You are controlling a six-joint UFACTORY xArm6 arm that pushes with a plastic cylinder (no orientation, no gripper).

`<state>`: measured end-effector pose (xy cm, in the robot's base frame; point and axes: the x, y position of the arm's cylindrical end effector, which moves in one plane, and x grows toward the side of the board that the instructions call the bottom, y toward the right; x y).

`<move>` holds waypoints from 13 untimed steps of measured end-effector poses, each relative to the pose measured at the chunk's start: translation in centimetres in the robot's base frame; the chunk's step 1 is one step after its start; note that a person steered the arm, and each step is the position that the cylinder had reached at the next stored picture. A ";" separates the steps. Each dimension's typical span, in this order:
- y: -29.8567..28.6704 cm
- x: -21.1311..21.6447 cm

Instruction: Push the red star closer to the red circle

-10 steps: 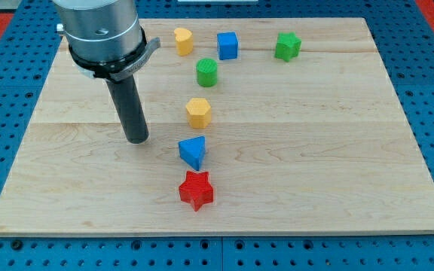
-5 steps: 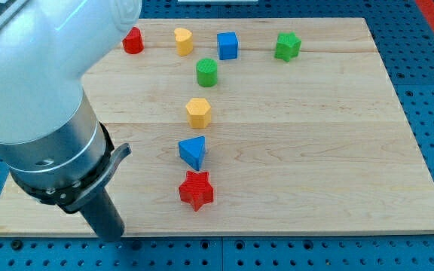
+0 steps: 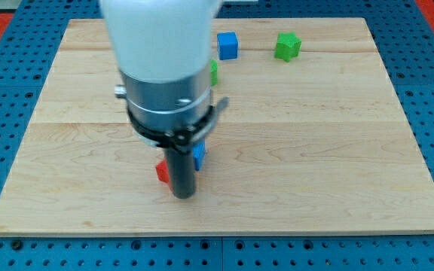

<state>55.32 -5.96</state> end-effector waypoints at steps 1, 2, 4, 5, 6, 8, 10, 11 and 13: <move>-1.8 -2.9; -4.9 -5.8; -7.0 -11.8; -6.2 -15.0; -3.8 -17.6; -1.2 -22.6; -4.7 -25.2; -4.7 -25.5; -4.7 -25.6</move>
